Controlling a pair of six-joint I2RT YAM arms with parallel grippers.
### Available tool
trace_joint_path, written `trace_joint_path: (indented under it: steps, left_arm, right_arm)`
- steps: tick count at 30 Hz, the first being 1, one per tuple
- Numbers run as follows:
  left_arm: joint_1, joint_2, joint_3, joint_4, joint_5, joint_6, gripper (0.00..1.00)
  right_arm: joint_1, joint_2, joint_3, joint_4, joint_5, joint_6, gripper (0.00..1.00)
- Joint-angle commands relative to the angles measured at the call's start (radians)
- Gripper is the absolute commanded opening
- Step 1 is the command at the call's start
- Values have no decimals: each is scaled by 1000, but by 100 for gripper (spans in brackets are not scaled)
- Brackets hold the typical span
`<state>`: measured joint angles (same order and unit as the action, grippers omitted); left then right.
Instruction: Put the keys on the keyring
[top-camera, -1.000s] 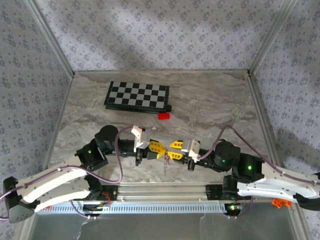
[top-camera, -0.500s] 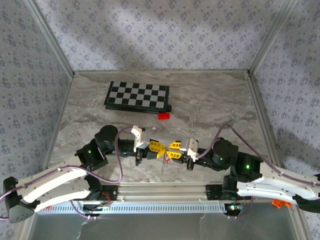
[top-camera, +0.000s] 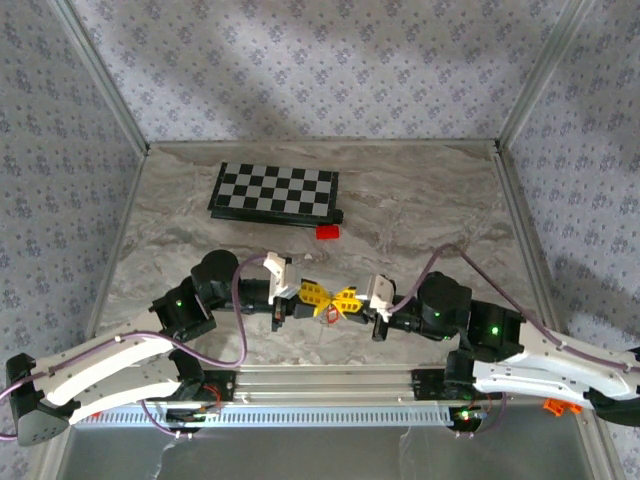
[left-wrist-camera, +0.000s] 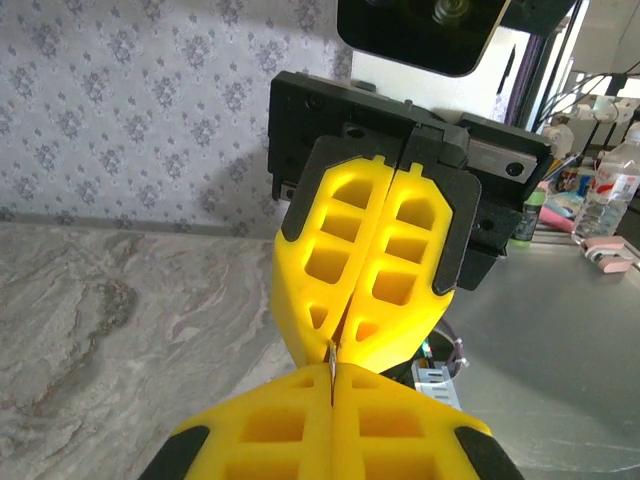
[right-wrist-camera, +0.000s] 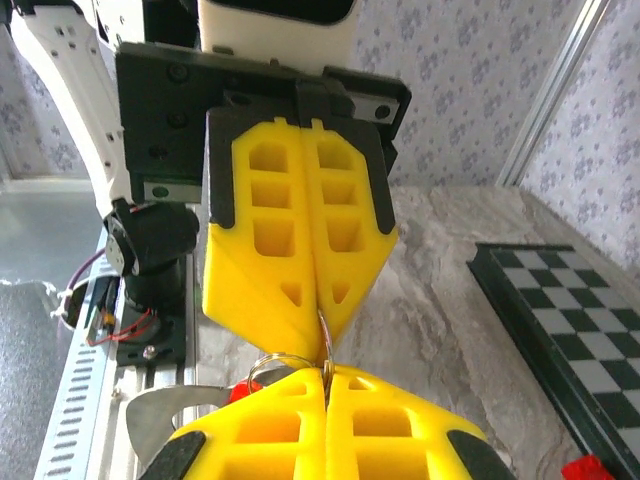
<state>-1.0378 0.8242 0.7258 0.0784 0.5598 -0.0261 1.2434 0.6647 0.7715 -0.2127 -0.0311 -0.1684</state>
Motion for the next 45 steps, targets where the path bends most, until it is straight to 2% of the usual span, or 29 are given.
trace_joint_path:
  steps: [1, 5, 13, 17, 21, 24, 30, 34, 36, 40, 45]
  left_arm:
    - [-19, 15, 60, -106, -7, 57, 2]
    - [-31, 32, 74, -137, -15, 76, 0]
    - [-33, 11, 63, -72, 7, 52, 0]
    - [-33, -4, 49, -1, 21, 27, 0]
    - [-33, -6, 11, 133, 37, -23, 0]
    - [-33, 5, -12, 213, 54, -55, 0]
    - [-42, 24, -14, 230, 60, -65, 0]
    - [-47, 37, 3, 173, 60, -45, 0]
    - [-48, 36, 10, 148, 60, -34, 0]
    - [-48, 29, 23, 98, 50, -15, 0]
    - [-48, 27, 55, -6, 26, 18, 0]
  right_arm:
    - [-15, 7, 65, -64, 17, 10, 0]
    - [-21, 24, 89, -99, -3, 10, 0]
    - [-30, 29, 77, -65, 17, 21, 0]
    - [-36, 3, 32, 17, 22, 29, 18]
    - [-39, -27, 8, 66, 18, 36, 20]
    - [-39, -44, 3, 72, 8, 37, 17]
    - [-44, -39, 14, 34, -24, 41, 15]
    - [-50, -16, 24, 14, -48, 50, 18]
    - [-50, -13, 26, 13, -29, 50, 14]
    - [-54, -21, 31, -13, -2, 45, 0]
    - [-58, -3, 69, -83, 50, 42, 0]
